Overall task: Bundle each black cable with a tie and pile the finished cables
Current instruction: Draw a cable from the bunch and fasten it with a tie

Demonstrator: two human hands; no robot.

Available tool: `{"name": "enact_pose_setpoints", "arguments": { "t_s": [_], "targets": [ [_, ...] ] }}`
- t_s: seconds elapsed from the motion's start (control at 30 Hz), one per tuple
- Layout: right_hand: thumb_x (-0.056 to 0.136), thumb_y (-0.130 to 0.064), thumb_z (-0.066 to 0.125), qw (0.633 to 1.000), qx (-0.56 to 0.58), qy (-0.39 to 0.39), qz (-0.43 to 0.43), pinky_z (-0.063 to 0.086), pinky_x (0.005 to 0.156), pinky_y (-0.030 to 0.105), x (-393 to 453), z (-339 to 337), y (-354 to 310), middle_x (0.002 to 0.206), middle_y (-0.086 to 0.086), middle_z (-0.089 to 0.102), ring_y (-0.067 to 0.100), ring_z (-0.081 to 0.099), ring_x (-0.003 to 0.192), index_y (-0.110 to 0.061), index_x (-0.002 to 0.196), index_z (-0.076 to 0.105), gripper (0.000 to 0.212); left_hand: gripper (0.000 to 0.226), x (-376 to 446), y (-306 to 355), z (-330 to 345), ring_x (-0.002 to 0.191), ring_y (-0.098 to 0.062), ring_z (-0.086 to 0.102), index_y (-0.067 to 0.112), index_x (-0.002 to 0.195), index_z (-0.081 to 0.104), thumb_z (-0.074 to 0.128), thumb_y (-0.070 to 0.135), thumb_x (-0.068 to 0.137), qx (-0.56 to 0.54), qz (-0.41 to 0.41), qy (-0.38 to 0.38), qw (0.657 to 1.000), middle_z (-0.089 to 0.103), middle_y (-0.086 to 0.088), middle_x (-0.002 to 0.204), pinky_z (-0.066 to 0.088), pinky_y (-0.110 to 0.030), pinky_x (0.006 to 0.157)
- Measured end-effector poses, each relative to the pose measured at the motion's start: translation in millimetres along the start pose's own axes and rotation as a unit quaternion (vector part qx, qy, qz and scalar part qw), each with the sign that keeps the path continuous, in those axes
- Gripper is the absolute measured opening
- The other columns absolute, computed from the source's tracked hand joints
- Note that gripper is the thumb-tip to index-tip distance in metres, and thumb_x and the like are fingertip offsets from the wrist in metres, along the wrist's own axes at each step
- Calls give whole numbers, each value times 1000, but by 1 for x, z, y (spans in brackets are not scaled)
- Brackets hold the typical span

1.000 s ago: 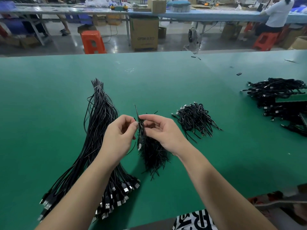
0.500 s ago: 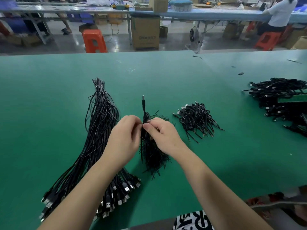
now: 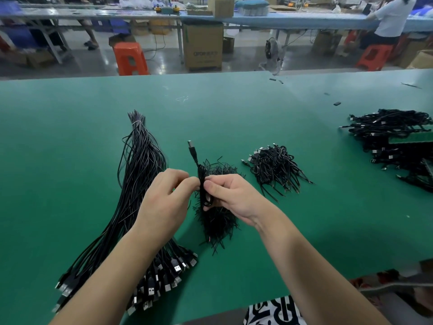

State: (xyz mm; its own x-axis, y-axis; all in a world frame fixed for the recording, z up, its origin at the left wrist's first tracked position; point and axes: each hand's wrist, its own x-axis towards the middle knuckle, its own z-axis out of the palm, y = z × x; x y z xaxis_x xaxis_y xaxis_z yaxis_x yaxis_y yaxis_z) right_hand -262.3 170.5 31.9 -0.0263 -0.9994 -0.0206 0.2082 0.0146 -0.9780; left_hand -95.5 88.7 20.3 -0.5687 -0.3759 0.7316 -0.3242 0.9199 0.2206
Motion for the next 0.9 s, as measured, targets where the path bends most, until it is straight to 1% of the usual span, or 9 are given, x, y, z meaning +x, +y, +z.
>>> {"name": "enact_pose_setpoints", "arguments": {
  "t_s": [0.1, 0.23, 0.37, 0.47, 0.6, 0.67, 0.73, 0.8, 0.9],
  "targets": [
    [96, -16, 62, 998, 48, -15, 31, 58, 76, 29, -1, -6, 0, 77, -1, 66, 10, 62, 75, -16, 91, 80, 19, 17, -1, 3, -2, 75, -29, 54, 21, 107, 58, 57, 12, 93, -26, -8, 13, 1000, 57, -11, 91, 46, -36, 60],
    [90, -15, 67, 995, 74, -16, 58, 58, 74, 25, -1, -16, 5, 88, -3, 73, 6, 67, 79, -18, 97, 81, 16, 19, 1, 3, 1, 70, -27, 49, 23, 107, 61, 68, 14, 92, -32, 4, 29, 999, 53, -9, 88, 44, -37, 56],
    [79, -16, 78, 989, 131, -12, 71, 59, 67, 26, 0, -23, 9, 95, 5, 68, 11, 66, 70, -16, 95, 79, 16, 20, 3, 7, 8, 69, -20, 44, 21, 106, 67, 71, 10, 90, -45, 1, 24, 999, 49, -3, 90, 36, -29, 59],
    [71, -19, 82, 985, 156, 1, 77, 59, 62, 28, 0, -28, 13, 88, 5, 65, 12, 65, 65, -16, 88, 74, 19, 9, 3, 10, 13, 70, -20, 46, 11, 97, 72, 72, 9, 89, -64, -14, 20, 998, 49, -2, 90, 40, -31, 58],
    [77, -17, 79, 988, 130, 33, 80, 60, 64, 29, 0, -32, 14, 79, 1, 70, 10, 66, 68, -20, 84, 77, 7, 12, 1, 7, 18, 70, -26, 55, 10, 101, 73, 68, 13, 91, -35, -18, -4, 999, 57, -6, 92, 49, -36, 61],
    [79, -15, 79, 992, 51, 77, 91, 60, 67, 27, 1, -40, 8, 85, 4, 74, 13, 70, 75, -13, 93, 76, 15, 17, -1, -2, 20, 71, -25, 56, 12, 109, 72, 65, 18, 94, -8, -37, -24, 999, 59, -5, 98, 49, -34, 66],
    [82, -16, 79, 977, -111, 141, 114, 57, 67, 21, 3, -56, -2, 88, 2, 77, 11, 73, 76, -12, 100, 73, 20, 18, -6, -20, 23, 76, -25, 57, 13, 111, 70, 64, 18, 95, 26, -95, -48, 994, 60, -6, 103, 49, -36, 72],
    [84, -20, 79, 932, -269, 210, 123, 58, 65, 20, 6, -77, -10, 86, 1, 76, 10, 73, 73, -15, 100, 72, 18, 22, -15, -46, 29, 91, -32, 58, 11, 110, 71, 68, 18, 90, 93, -170, -88, 977, 61, -10, 108, 47, -43, 81],
    [86, -25, 79, 861, -387, 302, 134, 62, 71, 32, 13, -110, -19, 81, 3, 75, 16, 73, 70, -17, 90, 71, 12, 36, -35, -85, 40, 117, -39, 48, 11, 124, 65, 66, 23, 91, 179, -287, -184, 923, 55, -18, 126, 39, -52, 96]
  ]
}}
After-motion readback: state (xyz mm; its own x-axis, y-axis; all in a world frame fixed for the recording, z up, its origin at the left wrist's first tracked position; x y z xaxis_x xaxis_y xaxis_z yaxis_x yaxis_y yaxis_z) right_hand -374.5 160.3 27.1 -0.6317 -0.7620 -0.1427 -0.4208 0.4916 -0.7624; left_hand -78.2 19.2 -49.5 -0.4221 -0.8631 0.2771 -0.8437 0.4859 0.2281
